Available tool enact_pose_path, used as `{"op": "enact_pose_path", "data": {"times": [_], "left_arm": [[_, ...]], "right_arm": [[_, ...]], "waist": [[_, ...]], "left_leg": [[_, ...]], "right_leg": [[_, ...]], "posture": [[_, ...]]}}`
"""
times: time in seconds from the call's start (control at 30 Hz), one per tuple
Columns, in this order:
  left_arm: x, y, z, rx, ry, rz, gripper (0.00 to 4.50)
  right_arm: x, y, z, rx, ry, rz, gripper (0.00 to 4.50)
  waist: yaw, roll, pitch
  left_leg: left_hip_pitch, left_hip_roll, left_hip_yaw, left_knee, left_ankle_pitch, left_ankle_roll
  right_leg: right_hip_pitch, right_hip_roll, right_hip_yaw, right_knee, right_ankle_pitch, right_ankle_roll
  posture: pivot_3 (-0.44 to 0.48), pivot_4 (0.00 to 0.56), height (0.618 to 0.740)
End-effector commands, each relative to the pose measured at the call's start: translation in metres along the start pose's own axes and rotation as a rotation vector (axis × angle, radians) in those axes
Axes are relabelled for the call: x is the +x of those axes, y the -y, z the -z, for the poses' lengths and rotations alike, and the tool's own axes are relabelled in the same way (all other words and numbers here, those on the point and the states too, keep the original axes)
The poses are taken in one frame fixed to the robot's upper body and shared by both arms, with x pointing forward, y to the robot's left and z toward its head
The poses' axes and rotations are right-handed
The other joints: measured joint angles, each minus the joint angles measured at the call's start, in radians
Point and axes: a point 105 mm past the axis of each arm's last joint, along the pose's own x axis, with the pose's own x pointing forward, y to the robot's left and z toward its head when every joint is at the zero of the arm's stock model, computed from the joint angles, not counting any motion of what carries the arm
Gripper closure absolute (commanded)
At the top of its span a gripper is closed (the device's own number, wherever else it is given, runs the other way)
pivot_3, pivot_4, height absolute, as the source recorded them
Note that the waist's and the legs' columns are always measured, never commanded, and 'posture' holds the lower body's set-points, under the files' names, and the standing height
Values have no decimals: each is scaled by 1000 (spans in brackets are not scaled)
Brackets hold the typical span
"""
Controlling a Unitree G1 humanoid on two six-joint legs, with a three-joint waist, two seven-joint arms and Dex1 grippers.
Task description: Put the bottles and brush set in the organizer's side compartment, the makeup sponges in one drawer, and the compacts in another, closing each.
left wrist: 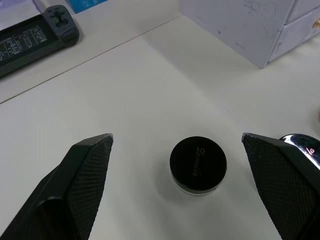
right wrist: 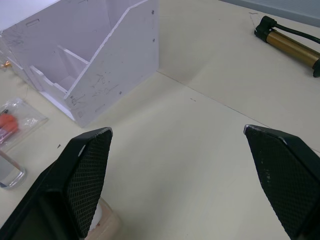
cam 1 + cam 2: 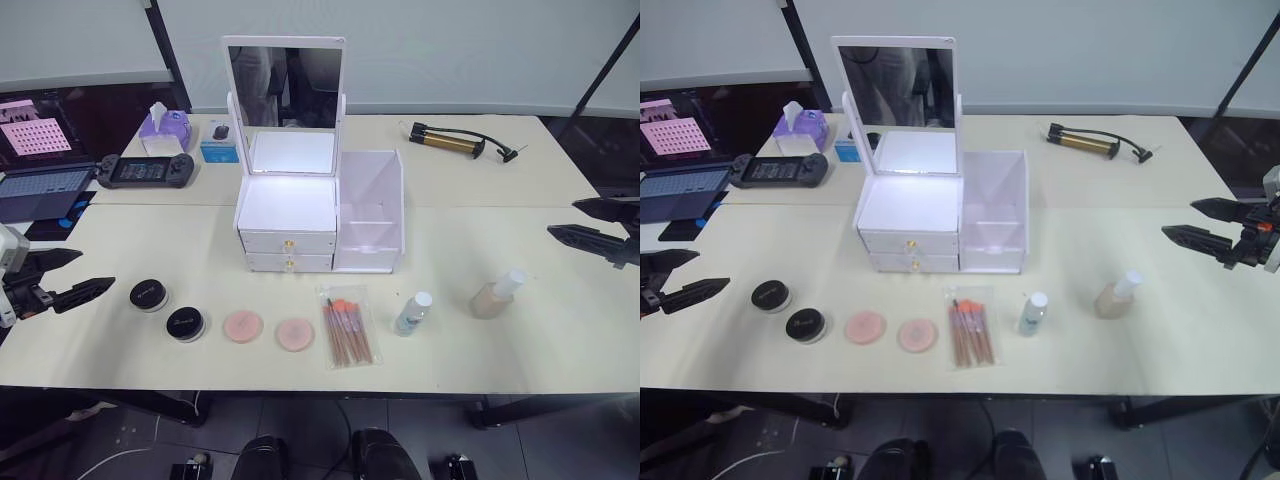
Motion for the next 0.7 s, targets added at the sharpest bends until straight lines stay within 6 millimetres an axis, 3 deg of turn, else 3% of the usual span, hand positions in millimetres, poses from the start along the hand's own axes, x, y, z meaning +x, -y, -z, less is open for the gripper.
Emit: {"op": "enact_pose_path", "data": {"times": [0.03, 0.43, 0.53, 0.7], "left_arm": [[-7, -4, -9, 14, 46, -27, 58], [-1, -11, -16, 24, 64, -45, 58], [7, -4, -29, 10, 95, 18, 58], [37, 31, -73, 66, 155, 226, 58]], "right_arm": [[0, 0, -10, -50, 47, 1, 0], [-3, -4, -9, -71, 60, -5, 0], [-1, -7, -9, -76, 52, -6, 0], [-1, -25, -16, -68, 62, -66, 0]], "waist": [[-1, 0, 0], [0, 0, 0], [1, 0, 0], [9, 0, 0]], "left_leg": [[0, 0, 0, 0, 0, 0], [0, 0, 0, 1, 0, 0], [0, 0, -1, 1, 0, 0], [-2, -1, -3, 7, 0, 0]], "right_leg": [[0, 0, 0, 0, 0, 0], [1, 0, -1, 1, 0, 0], [1, 0, -1, 1, 0, 0], [1, -1, -2, 7, -1, 3]], "posture": [[0, 150, 732], [0, 150, 732], [0, 150, 732], [0, 150, 732]]}}
